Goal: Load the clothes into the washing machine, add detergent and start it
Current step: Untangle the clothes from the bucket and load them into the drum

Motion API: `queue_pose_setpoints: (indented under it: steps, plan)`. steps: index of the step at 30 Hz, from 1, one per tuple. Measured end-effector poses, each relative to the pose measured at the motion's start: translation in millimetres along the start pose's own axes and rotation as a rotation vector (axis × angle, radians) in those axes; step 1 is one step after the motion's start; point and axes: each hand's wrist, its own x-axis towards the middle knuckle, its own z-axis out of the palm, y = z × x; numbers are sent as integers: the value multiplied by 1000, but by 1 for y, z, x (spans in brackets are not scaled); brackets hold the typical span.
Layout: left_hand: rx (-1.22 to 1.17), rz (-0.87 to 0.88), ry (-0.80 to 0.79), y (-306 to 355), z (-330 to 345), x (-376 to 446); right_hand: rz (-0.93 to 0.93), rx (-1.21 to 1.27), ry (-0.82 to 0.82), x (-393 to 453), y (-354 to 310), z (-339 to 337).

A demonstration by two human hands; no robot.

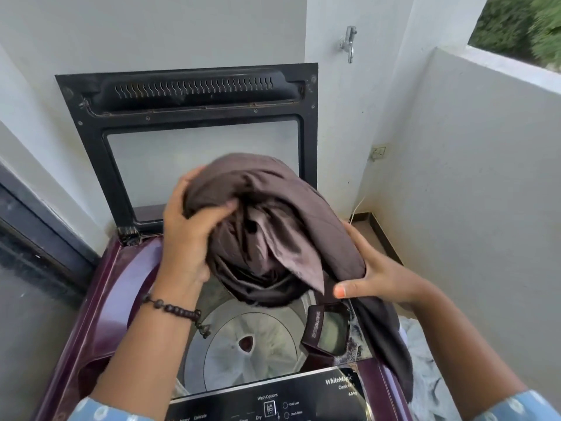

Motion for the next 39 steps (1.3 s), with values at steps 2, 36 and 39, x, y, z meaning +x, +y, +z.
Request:
queue_pose_setpoints:
  steps: [2,36,39]
  plan:
    - [-140,-33,154,-1,-4,3,25,47,24,-1,11,3]
    - [547,53,-425,-27,11,-25,-195,-50,66,16,-37,-1]
    - [285,2,-185,-25,4,-14,-74,48,28,9,-22,-8]
